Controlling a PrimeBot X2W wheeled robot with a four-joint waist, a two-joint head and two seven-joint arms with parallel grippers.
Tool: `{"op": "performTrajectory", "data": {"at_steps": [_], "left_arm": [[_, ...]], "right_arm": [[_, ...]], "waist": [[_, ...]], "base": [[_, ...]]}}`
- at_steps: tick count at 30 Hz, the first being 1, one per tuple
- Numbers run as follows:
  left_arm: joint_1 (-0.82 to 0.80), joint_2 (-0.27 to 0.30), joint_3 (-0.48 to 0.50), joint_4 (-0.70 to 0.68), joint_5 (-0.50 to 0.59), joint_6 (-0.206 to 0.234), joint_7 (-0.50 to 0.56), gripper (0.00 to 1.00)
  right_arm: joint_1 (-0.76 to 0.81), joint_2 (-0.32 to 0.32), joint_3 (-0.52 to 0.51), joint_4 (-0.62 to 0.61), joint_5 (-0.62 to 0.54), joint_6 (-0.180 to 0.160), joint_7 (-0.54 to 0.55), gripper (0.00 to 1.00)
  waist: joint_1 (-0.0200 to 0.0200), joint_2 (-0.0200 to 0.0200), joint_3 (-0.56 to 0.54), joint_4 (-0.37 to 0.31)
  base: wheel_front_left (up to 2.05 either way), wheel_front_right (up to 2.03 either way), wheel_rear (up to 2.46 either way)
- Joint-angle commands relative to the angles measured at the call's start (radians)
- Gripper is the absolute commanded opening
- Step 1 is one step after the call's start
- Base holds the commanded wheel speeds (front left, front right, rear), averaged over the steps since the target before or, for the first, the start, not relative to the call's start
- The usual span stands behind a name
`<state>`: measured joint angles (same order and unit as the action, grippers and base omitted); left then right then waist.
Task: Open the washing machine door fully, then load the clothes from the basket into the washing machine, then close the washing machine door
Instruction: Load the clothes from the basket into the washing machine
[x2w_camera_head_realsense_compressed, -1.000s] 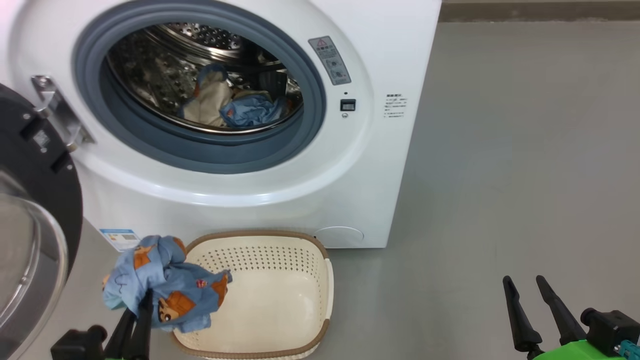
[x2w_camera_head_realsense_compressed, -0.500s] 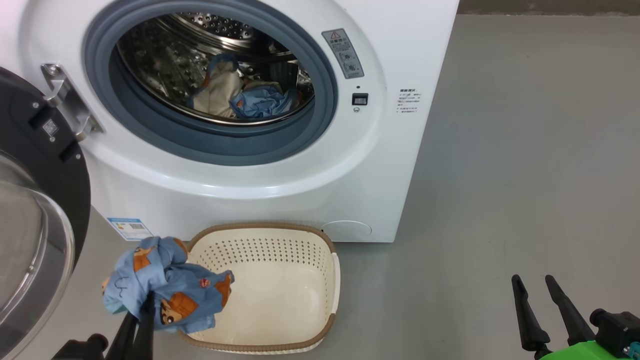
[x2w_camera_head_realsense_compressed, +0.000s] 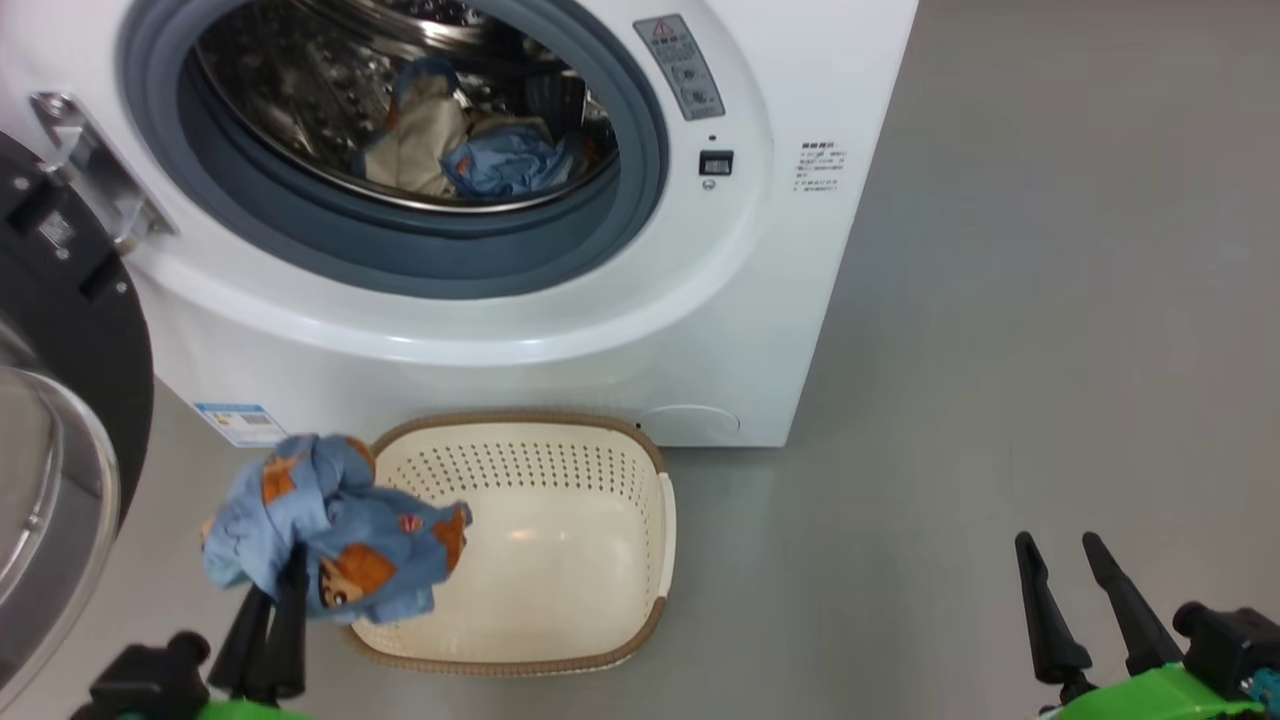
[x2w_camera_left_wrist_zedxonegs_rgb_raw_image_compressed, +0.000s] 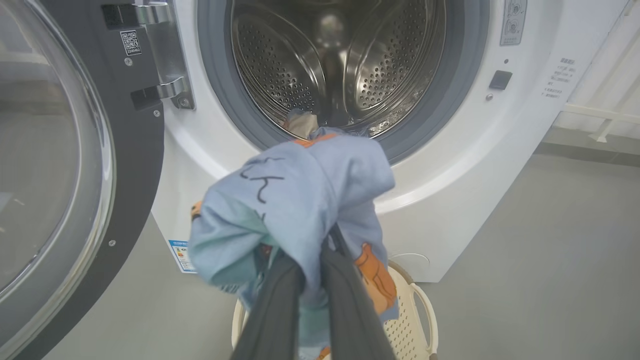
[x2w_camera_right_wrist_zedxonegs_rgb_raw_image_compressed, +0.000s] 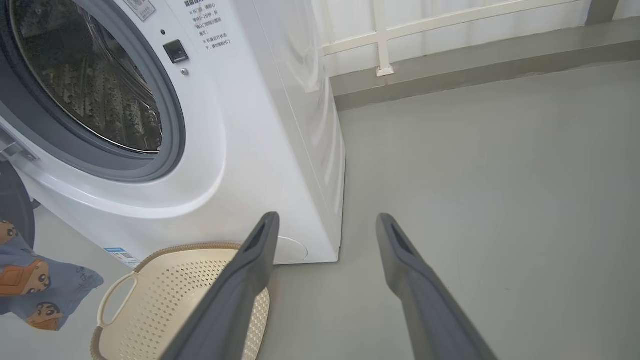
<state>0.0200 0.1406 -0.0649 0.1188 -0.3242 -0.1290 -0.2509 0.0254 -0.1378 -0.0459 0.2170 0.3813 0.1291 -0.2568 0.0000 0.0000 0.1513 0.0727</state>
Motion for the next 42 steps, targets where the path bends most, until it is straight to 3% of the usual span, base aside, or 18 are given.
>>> {"op": "performTrajectory", "data": {"at_steps": [1, 8, 23, 42], "left_arm": [[-0.071, 0.005, 0.040, -0.026, -0.014, -0.002, -0.011, 0.00], [-0.190, 0.007, 0.032, -0.011, -0.023, -0.002, -0.011, 0.00], [-0.627, 0.107, 0.044, 0.091, 0.026, -0.002, -0.011, 0.00], [-1.092, 0.220, -0.060, 0.606, -0.046, -0.002, -0.011, 0.00]], "right_arm": [[-0.044, -0.014, 0.028, -0.027, -0.001, 0.002, -0.005, 1.00], [-0.096, -0.013, 0.039, -0.036, -0.004, 0.002, -0.005, 1.00], [-0.221, 0.030, 0.067, -0.045, -0.003, 0.002, -0.005, 1.00], [-0.301, 0.082, 0.122, -0.064, 0.017, 0.002, -0.005, 1.00]], "waist": [[0.0000, 0.0000, 0.051, -0.005], [0.0000, 0.0000, 0.139, -0.021], [0.0000, 0.0000, 0.313, -0.126], [0.0000, 0.0000, 0.448, -0.280]], "base": [[0.00, 0.00, 0.00], [0.00, 0.00, 0.00], [0.00, 0.00, 0.00], [0.00, 0.00, 0.00]]}}
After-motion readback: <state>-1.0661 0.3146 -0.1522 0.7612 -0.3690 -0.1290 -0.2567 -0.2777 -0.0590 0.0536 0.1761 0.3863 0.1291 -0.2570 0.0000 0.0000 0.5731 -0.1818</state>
